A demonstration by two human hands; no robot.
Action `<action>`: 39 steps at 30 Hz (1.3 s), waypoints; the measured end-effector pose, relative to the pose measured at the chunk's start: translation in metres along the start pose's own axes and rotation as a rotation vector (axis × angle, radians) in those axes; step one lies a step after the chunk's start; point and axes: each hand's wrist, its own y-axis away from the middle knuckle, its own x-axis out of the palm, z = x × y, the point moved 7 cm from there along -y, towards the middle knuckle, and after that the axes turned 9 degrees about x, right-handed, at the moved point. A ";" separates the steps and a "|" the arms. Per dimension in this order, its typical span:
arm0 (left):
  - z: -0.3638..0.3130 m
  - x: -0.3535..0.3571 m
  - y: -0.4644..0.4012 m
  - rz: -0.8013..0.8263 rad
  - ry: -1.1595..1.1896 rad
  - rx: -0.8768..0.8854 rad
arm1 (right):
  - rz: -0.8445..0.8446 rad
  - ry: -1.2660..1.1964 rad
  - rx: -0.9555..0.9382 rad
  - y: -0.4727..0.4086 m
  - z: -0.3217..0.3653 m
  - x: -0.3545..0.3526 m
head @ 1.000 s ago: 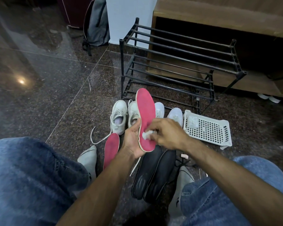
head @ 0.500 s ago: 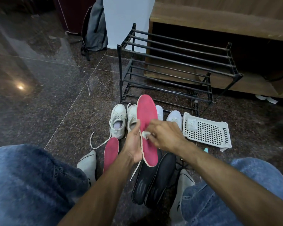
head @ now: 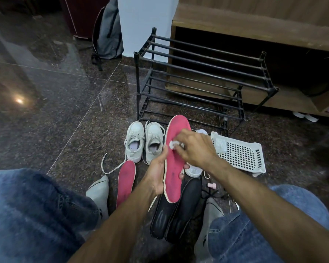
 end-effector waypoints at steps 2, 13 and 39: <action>0.001 -0.001 0.004 0.053 -0.080 -0.047 | -0.071 0.008 0.118 -0.018 -0.014 -0.010; -0.014 0.002 -0.002 -0.039 0.184 0.061 | 0.224 -0.279 0.022 0.011 -0.005 0.022; -0.050 -0.023 -0.012 -0.353 -0.325 0.379 | 0.112 0.000 -0.035 0.006 0.021 0.019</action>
